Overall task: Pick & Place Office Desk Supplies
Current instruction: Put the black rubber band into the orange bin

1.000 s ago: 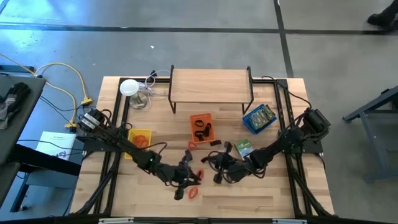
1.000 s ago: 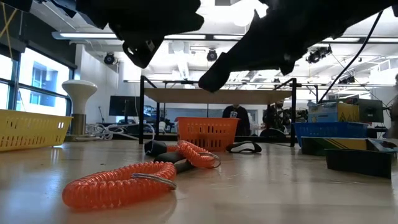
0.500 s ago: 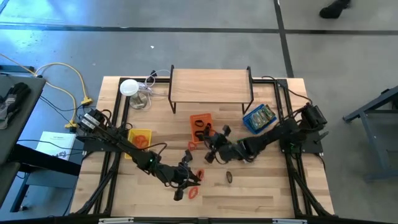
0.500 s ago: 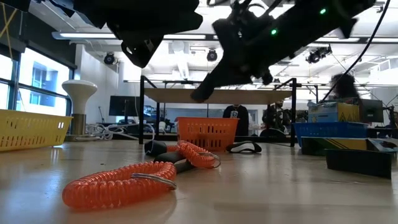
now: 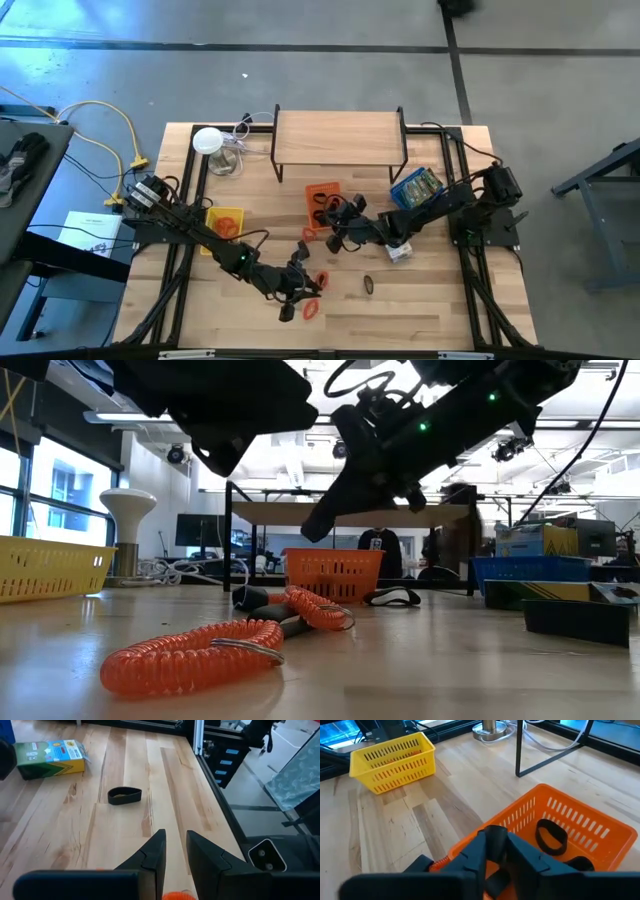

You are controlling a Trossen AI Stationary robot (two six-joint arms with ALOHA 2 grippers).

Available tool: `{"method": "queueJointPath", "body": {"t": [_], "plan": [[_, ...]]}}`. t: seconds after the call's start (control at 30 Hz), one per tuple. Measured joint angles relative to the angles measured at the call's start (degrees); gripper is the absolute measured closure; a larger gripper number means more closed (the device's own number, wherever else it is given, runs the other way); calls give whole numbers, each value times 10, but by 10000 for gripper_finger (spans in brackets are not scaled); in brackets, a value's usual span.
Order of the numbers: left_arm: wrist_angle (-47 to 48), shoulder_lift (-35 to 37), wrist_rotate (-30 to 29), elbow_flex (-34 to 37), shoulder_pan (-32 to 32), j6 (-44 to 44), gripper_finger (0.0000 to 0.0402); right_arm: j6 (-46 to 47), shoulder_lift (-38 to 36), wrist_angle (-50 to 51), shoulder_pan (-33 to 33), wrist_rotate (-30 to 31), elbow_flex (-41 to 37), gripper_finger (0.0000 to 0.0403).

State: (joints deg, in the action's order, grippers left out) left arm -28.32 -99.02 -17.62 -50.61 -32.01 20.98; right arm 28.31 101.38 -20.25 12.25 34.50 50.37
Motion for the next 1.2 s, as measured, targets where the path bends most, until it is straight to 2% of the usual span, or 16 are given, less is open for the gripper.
{"method": "queueJointPath", "body": {"t": [0.2,0.27,0.4,0.53,0.77,0.87,1.1,1.2], "plan": [[2,0,1,0,0,0,329,-2,0,2,0,23,0,251],[2,0,1,0,0,0,329,-5,0,0,1,12,0,221],[4,0,1,0,0,0,329,-8,0,0,1,9,0,184],[8,0,1,0,0,0,329,-18,-22,12,1,-12,0,177],[37,0,1,0,-4,0,329,-26,-95,43,16,-206,1,176],[38,0,1,0,-8,0,329,-22,-116,63,32,-265,1,176],[37,0,1,0,-16,0,329,27,-123,100,111,-248,0,176],[38,0,1,0,-16,0,329,-46,-125,102,168,-207,1,176]]}}
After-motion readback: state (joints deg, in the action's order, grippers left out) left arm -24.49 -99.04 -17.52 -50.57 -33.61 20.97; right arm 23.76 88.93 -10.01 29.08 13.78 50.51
